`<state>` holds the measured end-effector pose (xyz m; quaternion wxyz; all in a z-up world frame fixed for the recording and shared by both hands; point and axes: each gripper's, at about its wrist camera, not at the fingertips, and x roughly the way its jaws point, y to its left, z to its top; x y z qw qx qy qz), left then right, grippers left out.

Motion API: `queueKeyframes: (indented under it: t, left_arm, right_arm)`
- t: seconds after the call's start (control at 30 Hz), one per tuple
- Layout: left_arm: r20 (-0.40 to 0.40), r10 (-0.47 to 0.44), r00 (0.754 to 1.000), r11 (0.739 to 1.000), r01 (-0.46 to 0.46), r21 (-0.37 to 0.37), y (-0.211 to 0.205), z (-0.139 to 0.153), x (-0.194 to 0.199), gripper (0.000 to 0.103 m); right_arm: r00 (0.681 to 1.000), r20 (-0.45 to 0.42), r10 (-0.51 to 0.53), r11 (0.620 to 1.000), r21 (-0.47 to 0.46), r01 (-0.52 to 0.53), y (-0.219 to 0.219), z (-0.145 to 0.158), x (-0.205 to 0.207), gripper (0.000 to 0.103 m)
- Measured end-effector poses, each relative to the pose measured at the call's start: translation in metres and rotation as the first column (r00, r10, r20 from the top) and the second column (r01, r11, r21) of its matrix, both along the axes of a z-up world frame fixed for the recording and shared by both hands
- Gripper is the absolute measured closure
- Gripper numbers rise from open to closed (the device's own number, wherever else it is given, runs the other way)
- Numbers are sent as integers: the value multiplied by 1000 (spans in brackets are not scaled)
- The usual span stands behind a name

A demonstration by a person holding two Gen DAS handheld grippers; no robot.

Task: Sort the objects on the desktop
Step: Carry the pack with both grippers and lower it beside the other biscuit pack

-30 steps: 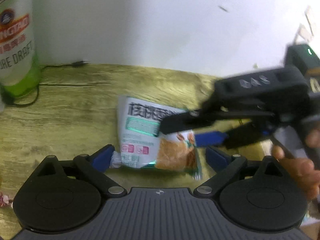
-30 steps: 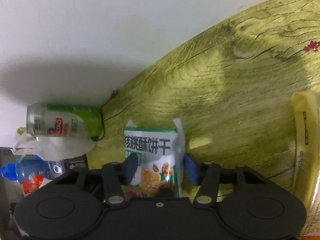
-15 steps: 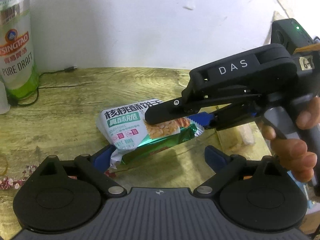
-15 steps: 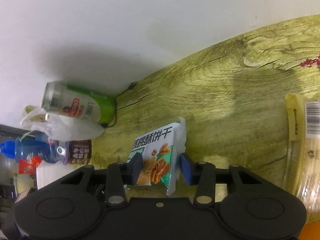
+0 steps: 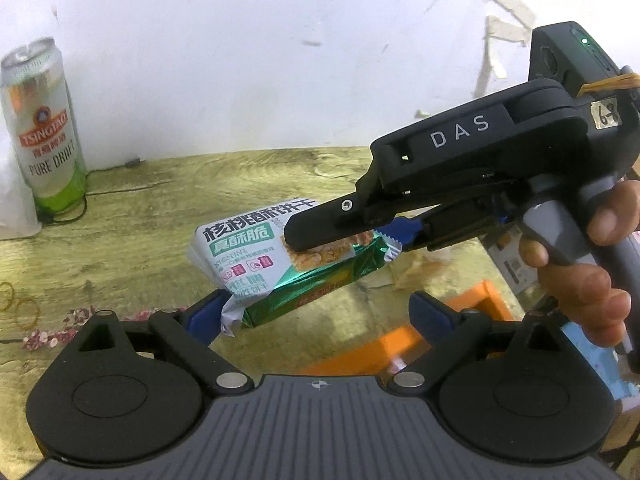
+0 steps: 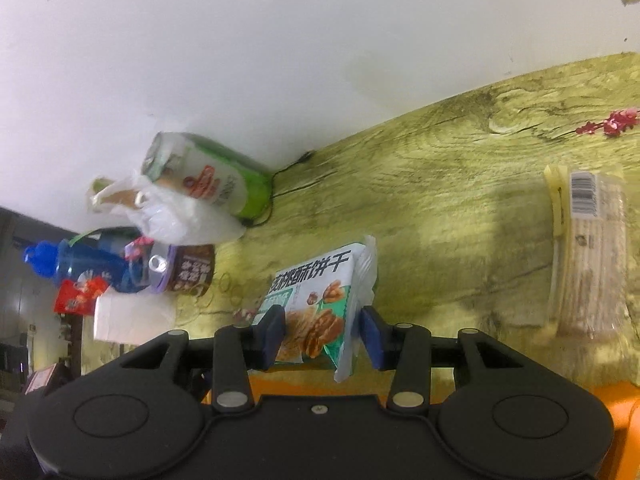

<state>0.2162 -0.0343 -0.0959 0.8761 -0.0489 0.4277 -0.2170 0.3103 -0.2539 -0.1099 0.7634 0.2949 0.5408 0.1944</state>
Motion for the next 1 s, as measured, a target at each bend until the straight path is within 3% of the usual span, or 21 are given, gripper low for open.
queueKeyframes:
  t: [0.4, 0.7, 1.0]
  left_arm:
    - [31, -60, 998, 997, 59, 42, -11, 33, -78, 7]
    - [13, -109, 994, 993, 108, 47, -30, 22, -132, 7]
    - [-46, -150, 988, 985, 153, 84, -41, -1, -164, 7]
  right_arm:
    - [998, 60, 31, 999, 11, -32, 1, 37, -77, 62]
    - [998, 42, 47, 999, 11, -47, -9, 22, -142, 62]
    - [998, -7, 65, 998, 8, -65, -8, -3, -182, 62]
